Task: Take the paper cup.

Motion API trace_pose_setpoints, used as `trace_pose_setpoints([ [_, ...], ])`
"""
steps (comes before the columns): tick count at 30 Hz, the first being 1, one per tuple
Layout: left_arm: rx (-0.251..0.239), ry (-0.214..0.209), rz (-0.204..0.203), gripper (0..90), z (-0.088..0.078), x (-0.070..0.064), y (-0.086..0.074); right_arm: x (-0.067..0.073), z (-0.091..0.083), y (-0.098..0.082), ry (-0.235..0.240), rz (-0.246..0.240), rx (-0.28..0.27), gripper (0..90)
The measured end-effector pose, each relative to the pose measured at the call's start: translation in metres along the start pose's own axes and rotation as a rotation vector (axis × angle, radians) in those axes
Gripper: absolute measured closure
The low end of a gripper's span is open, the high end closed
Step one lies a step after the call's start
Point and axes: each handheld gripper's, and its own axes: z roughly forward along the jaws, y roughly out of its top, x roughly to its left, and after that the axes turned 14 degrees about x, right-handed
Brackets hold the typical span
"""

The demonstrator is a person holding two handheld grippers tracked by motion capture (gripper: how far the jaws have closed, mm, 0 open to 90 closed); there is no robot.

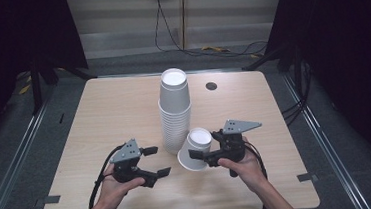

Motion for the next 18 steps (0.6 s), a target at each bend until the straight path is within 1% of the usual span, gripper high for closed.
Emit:
trace_pose_setpoints([
  [2, 0.001, -0.003, 0.001, 15.6, 0.003, -0.002, -0.001, 0.000, 0.001, -0.002, -0.004, 0.002, 0.004, 20.7],
  [3, 0.003, -0.012, 0.001, 15.6, 0.005, -0.004, -0.001, 0.000, 0.002, -0.004, -0.001, 0.005, 0.006, 20.7],
  [5, 0.018, -0.017, 0.018, 15.6, 0.007, -0.007, -0.001, 0.001, 0.004, -0.005, 0.003, 0.006, 0.013, 20.7],
  [8, 0.013, -0.024, 0.039, 15.7, 0.008, -0.010, 0.000, 0.004, 0.008, -0.005, 0.017, -0.003, 0.019, 20.7],
  [9, 0.007, -0.027, 0.036, 15.7, 0.009, -0.011, 0.000, 0.005, 0.009, -0.004, 0.023, -0.009, 0.021, 20.7],
  [11, 0.000, -0.049, 0.042, 15.7, 0.009, -0.012, 0.001, 0.008, 0.011, -0.004, 0.039, -0.013, 0.020, 20.8],
  [13, 0.005, -0.065, 0.058, 15.7, 0.009, -0.013, 0.001, 0.010, 0.013, -0.003, 0.047, -0.022, 0.022, 20.8],
  [15, 0.001, -0.086, 0.060, 15.7, 0.011, -0.014, 0.001, 0.012, 0.015, -0.003, 0.063, -0.027, 0.029, 20.9],
  [16, 0.002, -0.102, 0.071, 15.6, 0.012, -0.015, 0.001, 0.013, 0.015, -0.003, 0.065, -0.029, 0.030, 20.9],
  [18, 0.005, -0.101, 0.080, 15.6, 0.015, -0.017, 0.001, 0.015, 0.017, -0.003, 0.071, -0.033, 0.039, 21.0],
])
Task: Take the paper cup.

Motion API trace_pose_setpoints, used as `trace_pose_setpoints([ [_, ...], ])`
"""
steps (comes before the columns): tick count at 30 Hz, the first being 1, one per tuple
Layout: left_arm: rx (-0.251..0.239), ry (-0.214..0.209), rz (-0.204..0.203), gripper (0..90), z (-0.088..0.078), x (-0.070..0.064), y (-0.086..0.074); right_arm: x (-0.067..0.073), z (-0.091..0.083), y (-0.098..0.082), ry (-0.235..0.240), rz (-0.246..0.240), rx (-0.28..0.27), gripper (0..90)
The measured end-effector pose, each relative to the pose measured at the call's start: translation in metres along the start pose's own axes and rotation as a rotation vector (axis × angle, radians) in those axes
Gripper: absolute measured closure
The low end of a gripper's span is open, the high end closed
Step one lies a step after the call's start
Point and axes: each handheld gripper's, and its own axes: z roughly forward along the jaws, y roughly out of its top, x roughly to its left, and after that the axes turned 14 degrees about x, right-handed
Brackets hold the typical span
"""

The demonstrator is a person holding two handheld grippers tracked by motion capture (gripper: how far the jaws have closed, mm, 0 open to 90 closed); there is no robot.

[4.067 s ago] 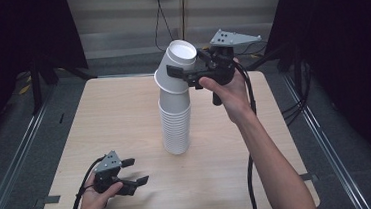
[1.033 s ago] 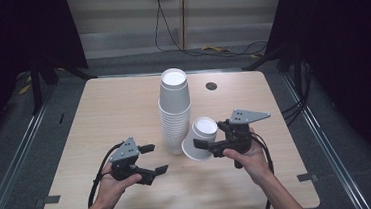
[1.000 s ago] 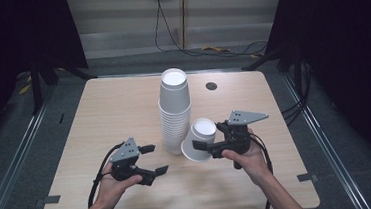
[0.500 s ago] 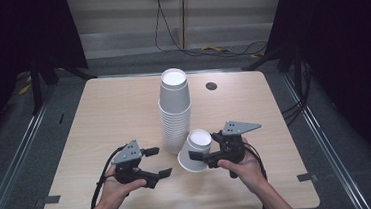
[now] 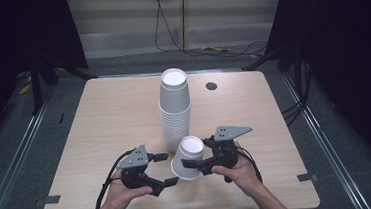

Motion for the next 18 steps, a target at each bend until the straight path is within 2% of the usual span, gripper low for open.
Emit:
trace_pose_setpoints([
  [3, 0.013, 0.003, 0.000, 15.6, 0.004, -0.001, 0.000, 0.002, 0.002, 0.001, 0.003, 0.005, -0.009, 21.0],
  [4, 0.018, 0.008, -0.003, 15.6, 0.005, -0.001, 0.001, 0.004, 0.004, 0.001, 0.021, 0.007, -0.018, 21.0],
  [9, 0.010, -0.012, 0.007, 14.1, 0.007, -0.001, 0.001, 0.010, 0.008, 0.004, 0.027, -0.013, -0.003, 21.1],
  [11, 0.007, -0.015, 0.005, 11.5, 0.009, -0.001, 0.002, 0.010, 0.009, 0.004, 0.036, -0.008, -0.006, 21.1],
  [15, 0.011, 0.006, 0.003, 5.7, 0.015, -0.003, 0.007, 0.011, 0.011, 0.006, 0.036, -0.010, -0.009, 21.2],
  [18, 0.008, 0.004, 0.002, 4.8, 0.019, -0.004, 0.008, 0.013, 0.012, 0.007, 0.044, -0.015, -0.011, 21.2],
])
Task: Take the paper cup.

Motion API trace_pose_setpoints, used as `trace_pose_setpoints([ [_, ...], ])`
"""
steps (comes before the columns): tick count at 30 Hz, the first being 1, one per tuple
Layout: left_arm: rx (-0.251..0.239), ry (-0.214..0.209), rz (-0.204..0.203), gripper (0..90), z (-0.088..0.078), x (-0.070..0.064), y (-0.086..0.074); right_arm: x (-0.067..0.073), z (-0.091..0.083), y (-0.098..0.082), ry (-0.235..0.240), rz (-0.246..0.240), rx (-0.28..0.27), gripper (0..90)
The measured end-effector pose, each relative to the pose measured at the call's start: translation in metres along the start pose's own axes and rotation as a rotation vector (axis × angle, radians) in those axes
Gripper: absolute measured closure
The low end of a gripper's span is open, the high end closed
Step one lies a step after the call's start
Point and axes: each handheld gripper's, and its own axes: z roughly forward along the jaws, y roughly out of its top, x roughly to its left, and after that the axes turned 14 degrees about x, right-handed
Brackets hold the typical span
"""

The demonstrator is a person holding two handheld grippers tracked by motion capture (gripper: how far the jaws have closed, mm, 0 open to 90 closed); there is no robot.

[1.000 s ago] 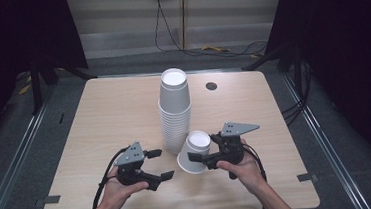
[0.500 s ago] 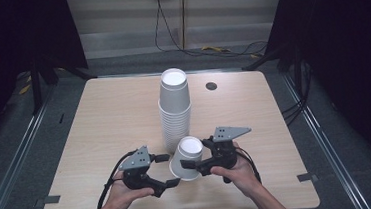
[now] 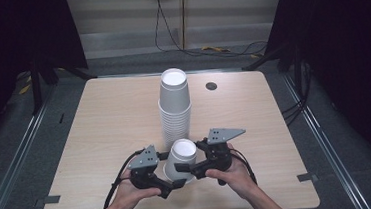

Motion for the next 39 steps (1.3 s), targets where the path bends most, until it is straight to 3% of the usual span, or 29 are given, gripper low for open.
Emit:
trace_pose_setpoints([
  [8, 0.001, -0.001, 0.002, 8.7, 0.0001, -0.0005, 0.0001, 0.0022, 0.0015, -0.0003, 0.012, -0.001, 0.003, 21.1],
  [13, 0.000, 0.019, 0.008, 9.6, -0.0007, -0.0007, 0.0007, 0.0012, 0.0011, -0.0011, 0.017, 0.004, 0.001, 20.8],
  [21, -0.008, 0.003, 0.001, 9.9, 0.0034, -0.0011, 0.0036, 0.0012, 0.0040, -0.0008, 0.021, -0.006, 0.003, 21.0],
  [39, 0.046, -0.011, 0.029, 13.8, -0.0030, -0.0009, 0.0032, 0.0025, 0.0021, -0.0005, 0.072, 0.019, 0.043, 13.9],
])
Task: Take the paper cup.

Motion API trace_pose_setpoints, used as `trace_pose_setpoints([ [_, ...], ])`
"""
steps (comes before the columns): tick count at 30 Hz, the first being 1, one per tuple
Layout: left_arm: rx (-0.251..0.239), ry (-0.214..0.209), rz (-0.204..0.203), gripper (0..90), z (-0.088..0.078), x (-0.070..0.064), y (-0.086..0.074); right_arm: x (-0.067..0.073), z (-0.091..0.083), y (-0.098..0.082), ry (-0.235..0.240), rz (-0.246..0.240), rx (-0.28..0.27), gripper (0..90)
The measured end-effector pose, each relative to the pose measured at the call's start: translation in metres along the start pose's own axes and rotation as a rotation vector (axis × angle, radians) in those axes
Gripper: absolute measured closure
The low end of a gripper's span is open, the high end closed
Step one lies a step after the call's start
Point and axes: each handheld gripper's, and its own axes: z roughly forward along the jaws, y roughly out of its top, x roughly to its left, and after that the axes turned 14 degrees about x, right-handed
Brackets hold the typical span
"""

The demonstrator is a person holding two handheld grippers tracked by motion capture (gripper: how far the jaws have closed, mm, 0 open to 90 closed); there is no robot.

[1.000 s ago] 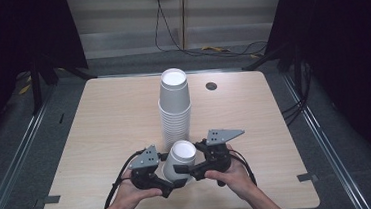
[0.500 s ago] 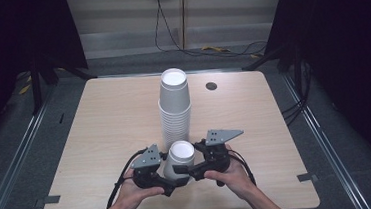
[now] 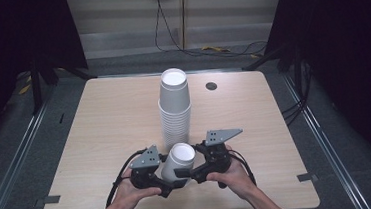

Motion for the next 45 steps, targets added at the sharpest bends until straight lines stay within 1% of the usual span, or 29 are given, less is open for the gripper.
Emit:
trace_pose_setpoints([
  [3, -0.001, 0.003, -0.009, 13.7, -0.002, 0.001, -0.001, -0.001, -0.001, 0.000, -0.002, 0.001, 0.003, 13.9],
  [4, 0.001, 0.002, -0.010, 13.7, -0.002, 0.002, -0.002, -0.001, -0.003, 0.000, -0.013, 0.001, 0.004, 13.9],
  [6, 0.007, 0.007, -0.023, 13.6, -0.005, 0.004, -0.003, -0.001, -0.005, 0.000, -0.021, 0.000, -0.002, 14.1],
  [8, 0.014, 0.008, -0.031, 13.6, -0.007, 0.005, -0.004, -0.002, -0.008, 0.000, -0.050, -0.008, 0.021, 13.7],
  [9, 0.016, 0.013, -0.040, 13.6, -0.009, 0.006, -0.005, -0.002, -0.009, 0.000, -0.051, -0.011, 0.021, 13.7],
  [10, 0.019, 0.014, -0.037, 13.6, -0.011, 0.007, -0.006, -0.002, -0.010, 0.000, -0.053, -0.013, 0.021, 13.7],
  [12, 0.014, 0.018, -0.040, 13.7, -0.015, 0.008, -0.006, -0.002, -0.012, 0.000, -0.061, -0.035, 0.043, 13.7],
  [13, 0.015, 0.016, -0.041, 13.6, -0.017, 0.009, -0.006, -0.001, -0.013, 0.000, -0.068, -0.041, 0.045, 13.7],
  [14, 0.015, 0.022, -0.043, 13.6, -0.018, 0.010, -0.007, -0.002, -0.013, 0.000, -0.069, -0.043, 0.049, 13.8],
  [16, 0.017, 0.018, -0.053, 13.6, -0.019, 0.011, -0.008, -0.002, -0.014, 0.000, -0.076, -0.049, 0.063, 13.9],
  [21, 0.053, 0.038, -0.049, 13.6, -0.022, 0.011, -0.009, -0.004, -0.015, 0.000, -0.090, -0.047, 0.092, 13.7],
  [22, 0.060, 0.039, -0.060, 13.7, -0.022, 0.012, -0.009, -0.004, -0.015, 0.000, -0.094, -0.047, 0.095, 13.7],
  [24, 0.070, 0.045, -0.064, 13.6, -0.023, 0.013, -0.009, -0.006, -0.017, 0.000, -0.095, -0.050, 0.098, 13.6],
  [26, 0.087, 0.045, -0.053, 13.7, -0.023, 0.013, -0.009, -0.006, -0.017, 0.000, -0.117, -0.041, 0.110, 13.8],
  [27, 0.096, 0.044, -0.047, 13.7, -0.023, 0.012, -0.009, -0.007, -0.017, 0.000, -0.117, -0.040, 0.115, 13.7],
  [30, 0.123, 0.027, -0.053, 13.7, -0.022, 0.010, -0.008, -0.008, -0.018, -0.001, -0.119, -0.040, 0.132, 13.9],
  [31, 0.134, 0.028, -0.046, 13.7, -0.022, 0.009, -0.007, -0.009, -0.019, -0.001, -0.122, -0.035, 0.138, 14.1],
  [33, 0.150, 0.039, -0.040, 13.7, -0.022, 0.009, -0.005, -0.009, -0.019, -0.001, -0.121, -0.031, 0.155, 14.2],
  [35, 0.151, 0.044, -0.039, 13.8, -0.024, 0.009, -0.004, -0.010, -0.020, -0.001, -0.109, -0.009, 0.169, 14.4],
  [37, 0.157, 0.051, -0.037, 13.7, -0.025, 0.010, -0.002, -0.010, -0.021, -0.001, -0.106, -0.006, 0.176, 14.5],
  [38, 0.164, 0.053, -0.037, 13.8, -0.026, 0.010, -0.002, -0.010, -0.021, -0.001, -0.106, -0.006, 0.181, 14.8],
  [41, 0.192, 0.062, -0.019, 14.0, -0.027, 0.011, 0.002, -0.010, -0.019, -0.001, -0.101, -0.015, 0.191, 15.1],
  [42, 0.193, 0.065, -0.011, 14.0, -0.026, 0.011, 0.003, -0.009, -0.019, -0.001, -0.097, -0.016, 0.194, 15.3],
  [43, 0.203, 0.077, -0.004, 14.1, -0.027, 0.011, 0.004, -0.009, -0.019, 0.000, -0.097, -0.017, 0.199, 15.4],
  [44, 0.202, 0.082, -0.002, 14.1, -0.027, 0.011, 0.005, -0.009, -0.019, 0.000, -0.093, -0.019, 0.202, 16.1],
  [45, 0.200, 0.077, -0.002, 14.1, -0.027, 0.011, 0.005, -0.009, -0.019, 0.000, -0.090, -0.022, 0.207, 17.1],
])
